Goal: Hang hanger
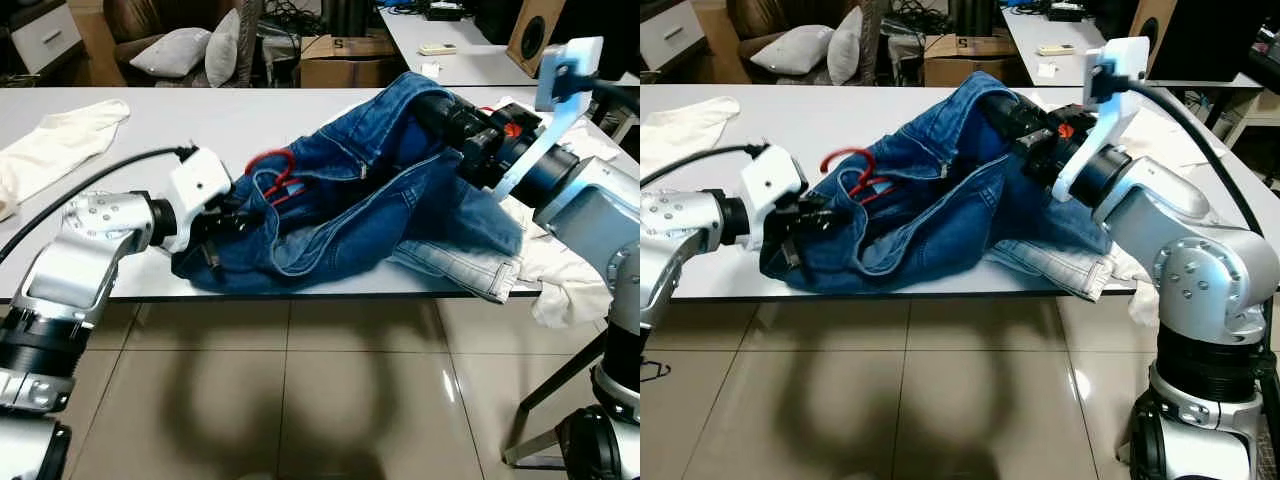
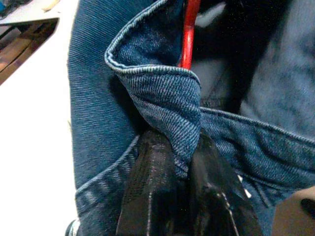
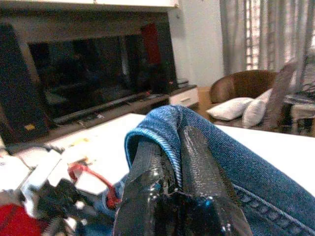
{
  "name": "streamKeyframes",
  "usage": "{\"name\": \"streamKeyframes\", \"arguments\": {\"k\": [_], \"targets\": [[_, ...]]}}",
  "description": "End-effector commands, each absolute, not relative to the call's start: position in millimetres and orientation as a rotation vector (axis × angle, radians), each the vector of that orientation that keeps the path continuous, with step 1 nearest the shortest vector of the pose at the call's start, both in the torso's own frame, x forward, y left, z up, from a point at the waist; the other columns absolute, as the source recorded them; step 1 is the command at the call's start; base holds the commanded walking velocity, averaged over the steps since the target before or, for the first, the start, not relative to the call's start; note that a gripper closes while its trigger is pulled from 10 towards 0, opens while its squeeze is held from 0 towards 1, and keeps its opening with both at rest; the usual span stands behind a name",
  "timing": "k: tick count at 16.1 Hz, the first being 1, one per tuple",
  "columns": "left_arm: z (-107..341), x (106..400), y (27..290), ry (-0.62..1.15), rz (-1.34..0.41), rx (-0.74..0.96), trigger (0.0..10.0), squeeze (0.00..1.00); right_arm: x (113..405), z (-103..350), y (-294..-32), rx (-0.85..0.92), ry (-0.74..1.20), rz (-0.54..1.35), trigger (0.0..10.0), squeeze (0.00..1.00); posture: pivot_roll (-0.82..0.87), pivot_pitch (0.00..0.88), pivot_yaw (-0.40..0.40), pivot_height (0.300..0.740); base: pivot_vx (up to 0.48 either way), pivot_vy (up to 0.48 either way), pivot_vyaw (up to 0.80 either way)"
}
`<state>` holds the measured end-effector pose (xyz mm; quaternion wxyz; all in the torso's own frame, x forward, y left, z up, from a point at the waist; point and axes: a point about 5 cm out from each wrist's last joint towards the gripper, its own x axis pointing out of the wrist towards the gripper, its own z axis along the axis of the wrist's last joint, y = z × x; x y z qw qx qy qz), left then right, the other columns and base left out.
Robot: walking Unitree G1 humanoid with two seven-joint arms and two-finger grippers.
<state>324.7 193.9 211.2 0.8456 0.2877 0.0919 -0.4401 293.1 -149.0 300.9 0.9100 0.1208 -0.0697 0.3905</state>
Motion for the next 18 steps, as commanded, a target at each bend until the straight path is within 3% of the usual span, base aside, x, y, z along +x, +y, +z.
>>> {"name": "streamKeyframes", "arguments": {"k": [1, 6, 9, 13, 14, 18], "targets": [[201.9, 319.7, 191.0, 0.216, -0.966, 0.680, 0.0, 0.00, 293.4, 313.7, -152.6, 0.296, -0.191, 0.823, 0.0, 0.00, -0.02, 0.000, 0.029, 0.740, 0.000, 0.000, 0.00], [181.7, 310.7, 183.0, 0.236, -1.019, 0.820, 0.0, 0.00, 302.9, 312.6, -162.0, 0.380, -0.173, 0.741, 0.0, 0.00, -0.01, 0.000, 0.024, 0.740, 0.000, 0.000, 0.00], [197.1, 322.2, 186.3, 0.142, -0.902, 0.615, 0.0, 0.00, 299.9, 308.3, -168.0, 0.413, -0.148, 0.735, 0.0, 0.00, -0.01, 0.000, 0.023, 0.740, 0.000, 0.000, 0.00], [223.6, 317.1, 192.9, 0.026, -0.954, 0.360, 0.0, 0.00, 287.1, 289.5, -169.1, 0.414, -0.071, 0.742, 0.0, 0.00, -0.02, 0.000, 0.032, 0.740, 0.000, 0.000, 0.00], [232.0, 306.9, 195.8, 0.021, -1.051, 0.276, 0.0, 0.00, 279.8, 271.2, -167.7, 0.379, -0.002, 0.737, 0.0, 0.00, -0.02, 0.000, 0.032, 0.740, 0.000, 0.000, 0.00], [235.9, 308.7, 206.8, 0.040, -1.017, 0.255, 0.0, 0.00, 266.8, 257.7, -162.5, 0.326, 0.064, 0.778, 0.0, 0.00, -0.02, 0.000, 0.034, 0.740, 0.000, 0.000, 0.00]]}}
